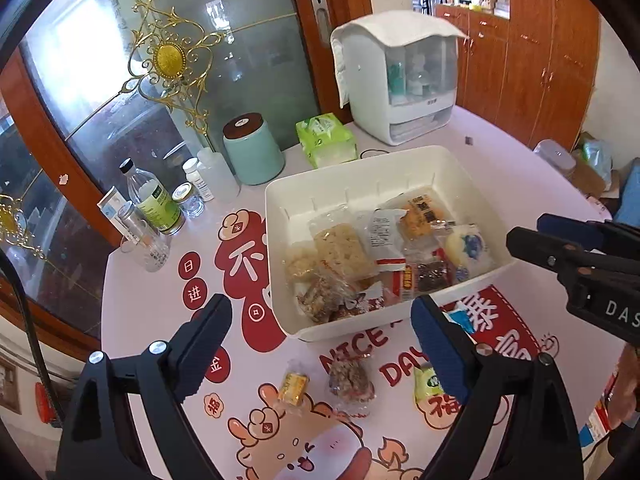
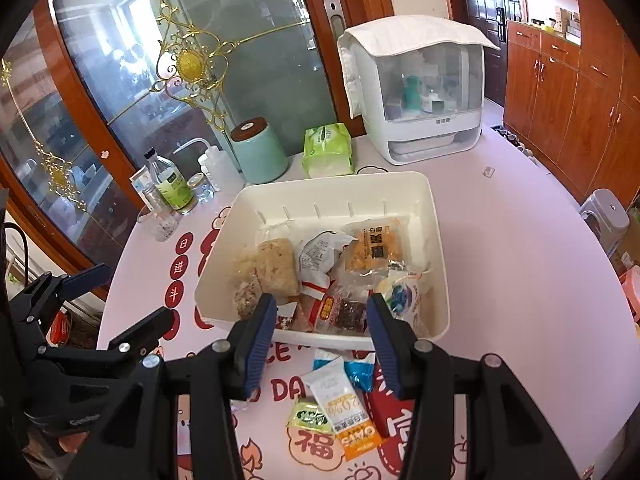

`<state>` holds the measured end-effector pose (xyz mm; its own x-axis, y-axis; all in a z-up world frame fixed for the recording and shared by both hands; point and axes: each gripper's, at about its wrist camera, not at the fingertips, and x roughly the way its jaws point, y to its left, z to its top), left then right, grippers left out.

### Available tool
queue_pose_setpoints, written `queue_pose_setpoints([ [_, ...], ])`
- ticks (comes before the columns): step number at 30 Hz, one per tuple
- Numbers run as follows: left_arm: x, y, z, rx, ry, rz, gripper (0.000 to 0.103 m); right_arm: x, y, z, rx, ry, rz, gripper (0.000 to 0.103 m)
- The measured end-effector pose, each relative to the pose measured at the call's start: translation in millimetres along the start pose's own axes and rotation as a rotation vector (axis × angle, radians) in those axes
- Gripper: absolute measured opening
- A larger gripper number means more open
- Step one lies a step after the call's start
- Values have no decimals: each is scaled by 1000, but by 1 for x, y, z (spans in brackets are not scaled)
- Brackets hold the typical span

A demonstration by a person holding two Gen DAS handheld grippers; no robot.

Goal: Organize snacks
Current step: 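Move both open tools back over the remaining snacks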

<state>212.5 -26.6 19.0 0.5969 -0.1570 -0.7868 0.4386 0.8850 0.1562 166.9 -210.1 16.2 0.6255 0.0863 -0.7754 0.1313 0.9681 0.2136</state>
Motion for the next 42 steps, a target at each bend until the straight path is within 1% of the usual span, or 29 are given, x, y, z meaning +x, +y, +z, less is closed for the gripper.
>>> queue_pose_setpoints([
  [3,-8,3,-9,-7,-10,-15,91,-8,3,-8,-6,-6,8,48],
  [6,-13,8,-22,-28,-16,-26,91,-12,0,-17,-4,0,21,50],
  [9,-14,15,-35,-49,-23,-23,91,-12,-5,-24,4,12,22,53],
  [13,-7,25,-54,-76,-7,-13,91,-7,-14,-35,16,39,7,54],
  [19,18,34,-84,-121,52,10,91,14,-25,-54,30,102,-10,54],
  [21,29,33,-95,-136,76,2,91,22,-28,-63,33,127,-16,54],
  [24,49,26,-110,-142,121,-6,91,36,-32,-76,30,167,-25,54],
  [27,68,16,-119,-140,157,-9,91,54,-33,-95,17,213,-31,54],
  [33,101,5,-123,-153,199,-25,91,86,-35,-115,7,283,-24,54],
  [37,122,3,-123,-172,230,-43,91,101,-38,-120,27,310,5,54],
  [42,147,5,-123,-231,274,-68,91,117,-38,-123,41,337,61,54],
])
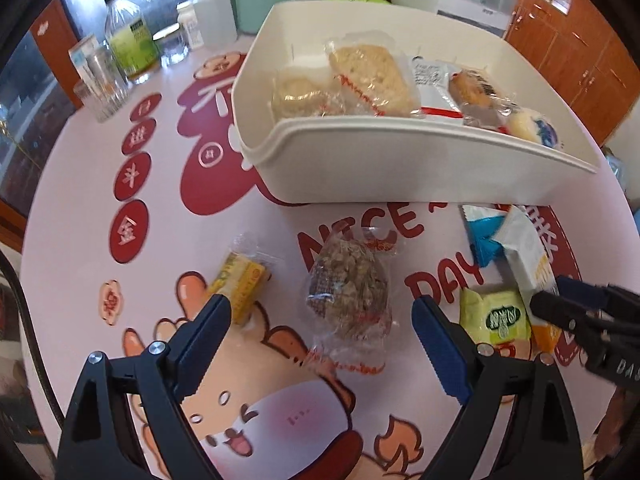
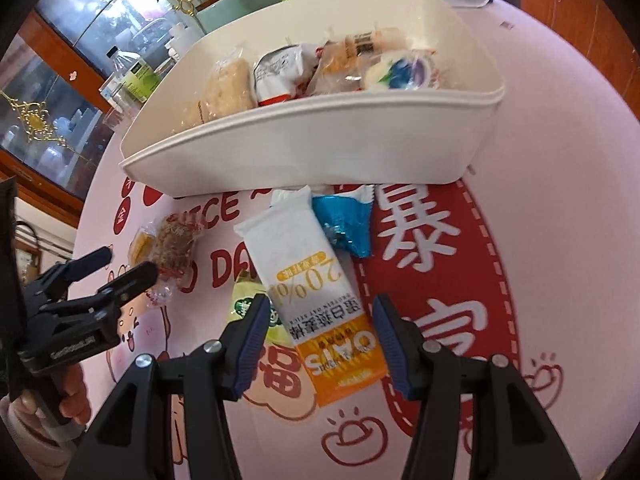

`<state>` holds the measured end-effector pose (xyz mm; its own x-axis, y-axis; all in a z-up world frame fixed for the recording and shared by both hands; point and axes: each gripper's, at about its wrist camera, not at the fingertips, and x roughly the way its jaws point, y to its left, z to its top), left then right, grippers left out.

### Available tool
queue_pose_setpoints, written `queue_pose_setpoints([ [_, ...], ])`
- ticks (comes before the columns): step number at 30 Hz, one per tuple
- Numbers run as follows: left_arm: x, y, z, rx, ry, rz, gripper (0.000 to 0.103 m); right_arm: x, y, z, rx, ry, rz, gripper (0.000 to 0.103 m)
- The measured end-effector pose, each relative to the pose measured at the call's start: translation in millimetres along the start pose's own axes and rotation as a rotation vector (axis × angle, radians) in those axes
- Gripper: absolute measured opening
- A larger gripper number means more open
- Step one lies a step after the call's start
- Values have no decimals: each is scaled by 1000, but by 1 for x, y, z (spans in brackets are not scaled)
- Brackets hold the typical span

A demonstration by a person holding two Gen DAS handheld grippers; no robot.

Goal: Organize snacks
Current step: 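Move both open tools back over the remaining snacks, then grasp the nut-cluster bag with left tool while right grasps the white oat-stick packet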

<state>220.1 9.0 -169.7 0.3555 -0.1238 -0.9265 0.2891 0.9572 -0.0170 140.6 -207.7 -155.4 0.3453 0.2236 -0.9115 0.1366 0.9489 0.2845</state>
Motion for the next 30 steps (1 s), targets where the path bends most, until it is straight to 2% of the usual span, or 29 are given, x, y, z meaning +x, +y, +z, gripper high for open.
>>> queue_pose_setpoints([
  [3,10,2,3,-27,18,-17,90,7,1,2,0,11,14,54],
  [7,19,0,7,-43,31,-31,84,16,1,5,-1,28,25,54],
  [9,24,-2,9,-45,39,-41,79,18,2,5,-9,22,26,51],
  [11,29,-3,10,-51,51,-47,71,19,2,6,-19,24,31,43],
  [14,35,-2,11,-60,55,-61,64,19,3,6,-28,14,35,42],
  [17,32,-6,10,-37,32,-39,45,19,5,5,-39,7,31,40],
  [24,25,-5,-1,-64,26,-50,43,17,15,-1,-76,4,25,39],
  [30,16,-9,-24,-67,59,-55,43,8,26,-8,-113,-1,32,38],
])
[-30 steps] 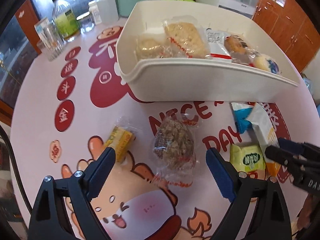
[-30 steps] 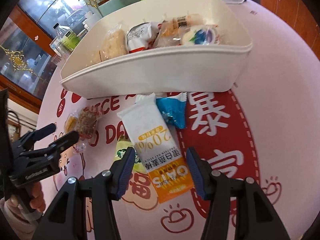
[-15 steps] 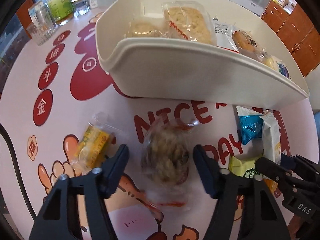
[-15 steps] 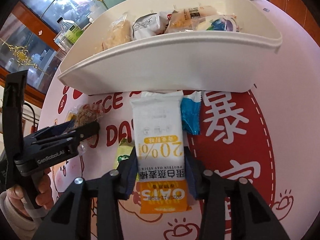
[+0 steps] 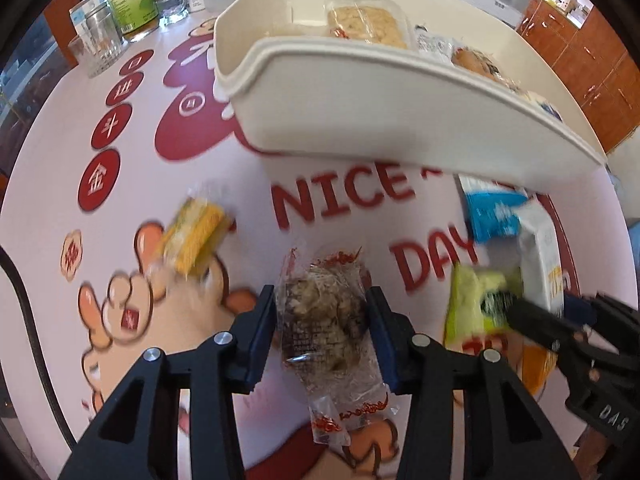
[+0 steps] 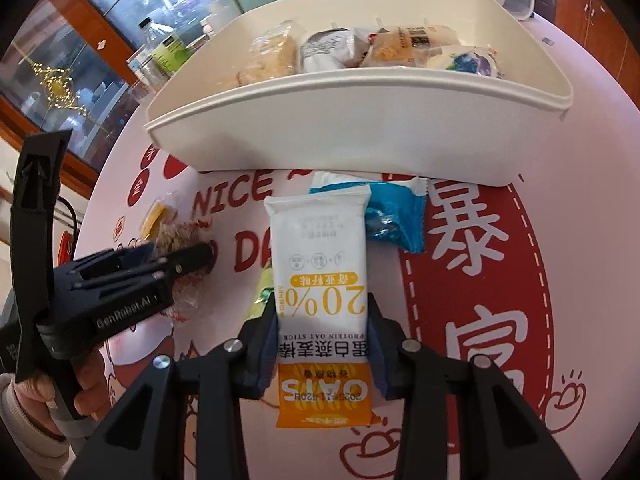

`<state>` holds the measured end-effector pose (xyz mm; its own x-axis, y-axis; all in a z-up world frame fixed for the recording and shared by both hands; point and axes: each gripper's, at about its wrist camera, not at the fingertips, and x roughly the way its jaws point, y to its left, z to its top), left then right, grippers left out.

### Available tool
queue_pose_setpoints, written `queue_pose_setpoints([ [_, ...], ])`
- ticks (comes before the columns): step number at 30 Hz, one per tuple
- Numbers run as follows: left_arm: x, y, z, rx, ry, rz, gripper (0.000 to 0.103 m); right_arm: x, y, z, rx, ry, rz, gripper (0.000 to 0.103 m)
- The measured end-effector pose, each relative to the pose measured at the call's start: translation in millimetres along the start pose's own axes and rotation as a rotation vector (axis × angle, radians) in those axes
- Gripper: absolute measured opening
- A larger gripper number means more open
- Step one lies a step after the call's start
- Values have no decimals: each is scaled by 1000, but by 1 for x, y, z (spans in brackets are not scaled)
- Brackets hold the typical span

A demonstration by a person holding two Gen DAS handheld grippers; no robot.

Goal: Organize snacks
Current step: 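Grasp the nut-cluster bag with left tool while right grasps the white oat-stick packet, then carry both packets into the white tray and release them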

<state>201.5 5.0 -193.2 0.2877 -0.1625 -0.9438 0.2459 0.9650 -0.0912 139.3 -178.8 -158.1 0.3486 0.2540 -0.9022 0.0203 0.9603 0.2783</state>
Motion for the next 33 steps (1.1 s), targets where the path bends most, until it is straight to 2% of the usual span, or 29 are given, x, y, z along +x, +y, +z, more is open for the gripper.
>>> queue_pose_setpoints([
  [6,-29,-14,-23,38,-17,1,43,-12,11,-7,-20,-9,17,38],
  [13,-72,-34,-30,89,-81,3,43,-35,26,-13,-52,-31,29,39],
  [25,-122,-54,-9,107,-164,27,43,-84,31,-1,-104,-99,8,39],
  [33,-159,-72,34,122,-290,91,43,-131,17,46,-132,-203,-21,39],
])
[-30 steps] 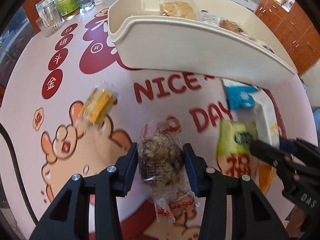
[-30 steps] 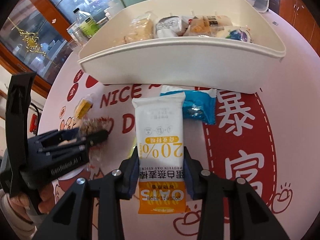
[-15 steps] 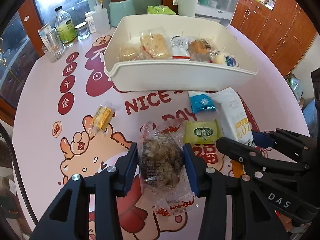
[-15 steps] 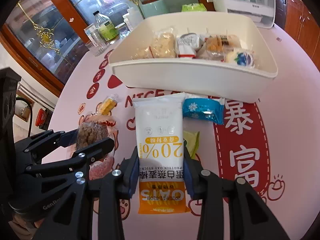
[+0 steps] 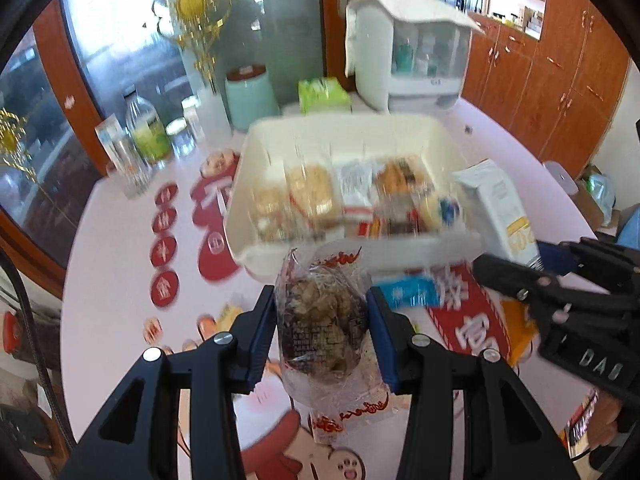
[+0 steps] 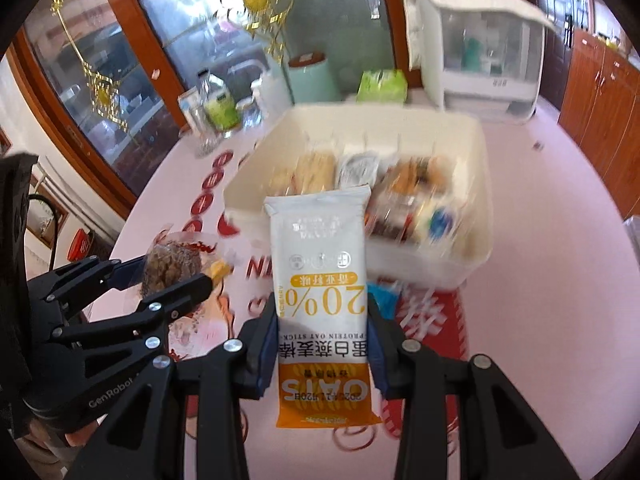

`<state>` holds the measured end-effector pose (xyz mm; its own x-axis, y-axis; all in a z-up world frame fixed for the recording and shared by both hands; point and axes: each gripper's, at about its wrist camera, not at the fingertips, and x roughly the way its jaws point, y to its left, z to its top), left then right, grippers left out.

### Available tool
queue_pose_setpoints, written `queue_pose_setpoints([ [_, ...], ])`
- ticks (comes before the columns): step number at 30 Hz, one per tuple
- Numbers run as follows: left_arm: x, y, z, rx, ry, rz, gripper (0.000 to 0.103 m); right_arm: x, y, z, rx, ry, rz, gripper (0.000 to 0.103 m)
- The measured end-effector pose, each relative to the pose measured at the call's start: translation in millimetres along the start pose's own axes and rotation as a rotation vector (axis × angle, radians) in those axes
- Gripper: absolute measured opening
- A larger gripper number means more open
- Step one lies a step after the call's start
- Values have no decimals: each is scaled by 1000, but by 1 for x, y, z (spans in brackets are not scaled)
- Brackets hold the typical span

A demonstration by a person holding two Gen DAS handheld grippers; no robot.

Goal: Organize snacks
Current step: 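Carry both packets into the white tray and release them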

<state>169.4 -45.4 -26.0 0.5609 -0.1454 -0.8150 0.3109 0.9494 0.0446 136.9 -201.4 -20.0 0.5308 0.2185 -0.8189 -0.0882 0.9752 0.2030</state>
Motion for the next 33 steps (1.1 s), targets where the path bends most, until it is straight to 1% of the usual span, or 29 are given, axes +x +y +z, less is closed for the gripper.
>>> queue_pose_setpoints([
  [3,-5,-1,24,5,-41,35,43,-7,-10,23,-5,-32,-26,39],
  [6,-8,-2,52,18,-84,82,43,-14,-18,48,-21,-69,-70,39],
  [8,-8,-1,66,16,-103,106,43,-19,-23,67,-29,-104,-121,39],
  [9,-6,1,76,11,-110,122,43,-20,-23,75,-38,-120,-132,39],
  [12,0,7,102,-7,-125,152,44,-23,-27,98,-50,-156,-140,39],
  [15,9,12,122,-23,-133,176,44,-20,-32,115,-54,-172,-150,39],
  [19,29,15,135,-50,-112,196,44,-6,-39,138,-55,-178,-164,40],
  [21,45,15,138,-63,-84,201,44,5,-44,147,-51,-170,-162,40],
  [24,64,15,138,-81,-47,200,44,23,-48,153,-46,-148,-164,40],
  [30,98,16,133,-97,19,206,44,55,-55,150,-43,-88,-168,41],
  [31,101,16,132,-97,26,207,46,62,-56,149,-43,-72,-165,41],
  [32,106,15,131,-95,34,205,60,66,-57,148,-43,-61,-167,41],
  [33,108,15,130,-92,42,203,71,70,-58,146,-41,-50,-174,41],
])
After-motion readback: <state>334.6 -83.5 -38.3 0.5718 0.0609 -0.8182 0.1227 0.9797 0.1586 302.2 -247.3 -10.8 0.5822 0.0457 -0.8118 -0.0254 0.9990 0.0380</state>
